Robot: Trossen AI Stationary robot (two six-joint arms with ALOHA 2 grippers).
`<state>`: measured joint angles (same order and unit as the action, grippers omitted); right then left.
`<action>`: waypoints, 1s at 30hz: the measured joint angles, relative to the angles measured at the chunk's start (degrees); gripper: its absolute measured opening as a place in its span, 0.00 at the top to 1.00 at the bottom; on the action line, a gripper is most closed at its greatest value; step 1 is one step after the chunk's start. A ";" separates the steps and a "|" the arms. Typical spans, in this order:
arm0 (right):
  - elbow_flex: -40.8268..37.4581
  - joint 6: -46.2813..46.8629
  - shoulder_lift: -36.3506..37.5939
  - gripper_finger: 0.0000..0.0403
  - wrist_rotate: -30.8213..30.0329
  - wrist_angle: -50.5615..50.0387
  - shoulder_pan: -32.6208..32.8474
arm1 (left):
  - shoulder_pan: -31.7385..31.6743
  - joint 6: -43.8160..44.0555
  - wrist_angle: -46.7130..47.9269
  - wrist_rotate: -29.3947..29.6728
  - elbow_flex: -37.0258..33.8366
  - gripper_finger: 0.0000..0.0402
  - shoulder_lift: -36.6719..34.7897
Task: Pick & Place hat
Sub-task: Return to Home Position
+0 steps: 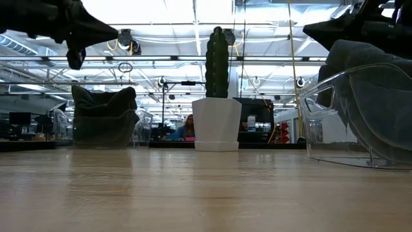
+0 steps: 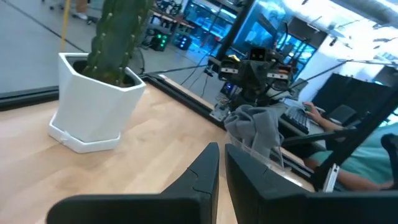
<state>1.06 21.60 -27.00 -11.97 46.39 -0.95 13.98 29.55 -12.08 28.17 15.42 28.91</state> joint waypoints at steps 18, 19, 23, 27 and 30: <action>0.00 -0.01 -0.07 1.00 0.06 -5.11 0.00 | -0.04 -7.34 -3.87 -3.34 -13.16 0.91 -18.02; -0.01 -0.03 -0.09 1.00 0.06 -5.15 0.00 | -0.09 -7.48 -5.70 -4.25 -14.40 0.91 -18.80; -0.02 -0.48 -0.04 1.00 0.06 -4.89 0.00 | -0.11 -7.26 -4.12 -7.16 -14.80 0.91 -20.13; -0.02 -0.95 -0.07 1.00 0.06 -4.87 0.04 | -0.23 -8.89 -4.59 -7.95 -14.80 0.91 -20.12; -0.04 -1.53 -0.04 1.00 0.06 -4.65 0.04 | -1.56 -9.48 -4.62 -9.02 -14.80 0.91 -20.09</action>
<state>1.02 20.08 -27.05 -11.90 41.74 -0.91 12.41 20.07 -16.70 19.15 0.62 8.82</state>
